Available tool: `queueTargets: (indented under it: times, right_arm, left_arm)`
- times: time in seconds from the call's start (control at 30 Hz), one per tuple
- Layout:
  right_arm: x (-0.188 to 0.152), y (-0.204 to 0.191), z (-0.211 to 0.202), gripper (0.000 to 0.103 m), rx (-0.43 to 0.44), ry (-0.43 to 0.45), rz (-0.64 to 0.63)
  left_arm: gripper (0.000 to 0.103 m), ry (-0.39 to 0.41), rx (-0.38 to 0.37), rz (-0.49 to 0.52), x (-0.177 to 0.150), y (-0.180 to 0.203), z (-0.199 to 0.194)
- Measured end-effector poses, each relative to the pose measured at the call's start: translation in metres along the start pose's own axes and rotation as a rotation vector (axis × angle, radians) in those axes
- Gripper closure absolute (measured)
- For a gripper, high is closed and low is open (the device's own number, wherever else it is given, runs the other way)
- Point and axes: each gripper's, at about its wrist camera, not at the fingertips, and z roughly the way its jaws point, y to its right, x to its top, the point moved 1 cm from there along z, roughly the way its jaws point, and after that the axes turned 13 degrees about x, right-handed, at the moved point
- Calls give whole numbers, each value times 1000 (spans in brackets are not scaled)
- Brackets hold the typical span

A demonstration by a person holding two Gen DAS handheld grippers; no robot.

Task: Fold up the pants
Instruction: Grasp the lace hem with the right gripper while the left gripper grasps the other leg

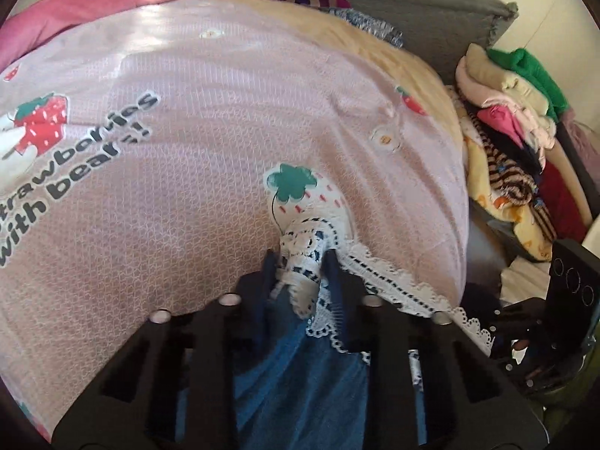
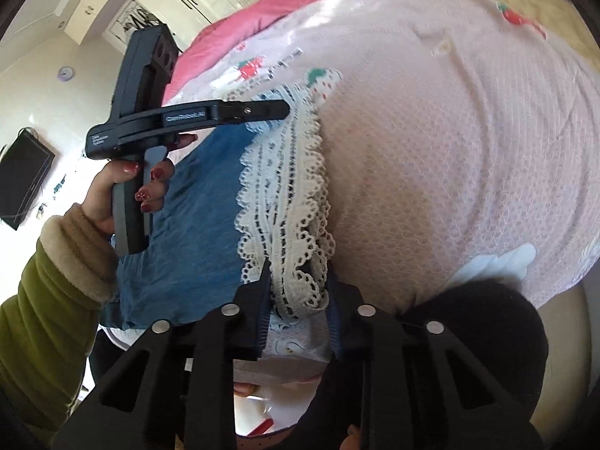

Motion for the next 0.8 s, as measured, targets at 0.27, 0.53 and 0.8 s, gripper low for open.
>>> queueTargets:
  times: [0.27, 0.53, 0.8]
  right_arm:
    - [6, -46, -12, 82, 25, 63, -162]
    - [4, -111, 16, 84, 81, 1, -341]
    - [-20, -179, 85, 92, 150, -175, -530]
  left_arm:
    - [91, 128, -119, -132, -12, -33, -49]
    - [92, 223, -151, -246, -49, -74, -106]
    - [92, 218, -66, -378, -113, -128, -142]
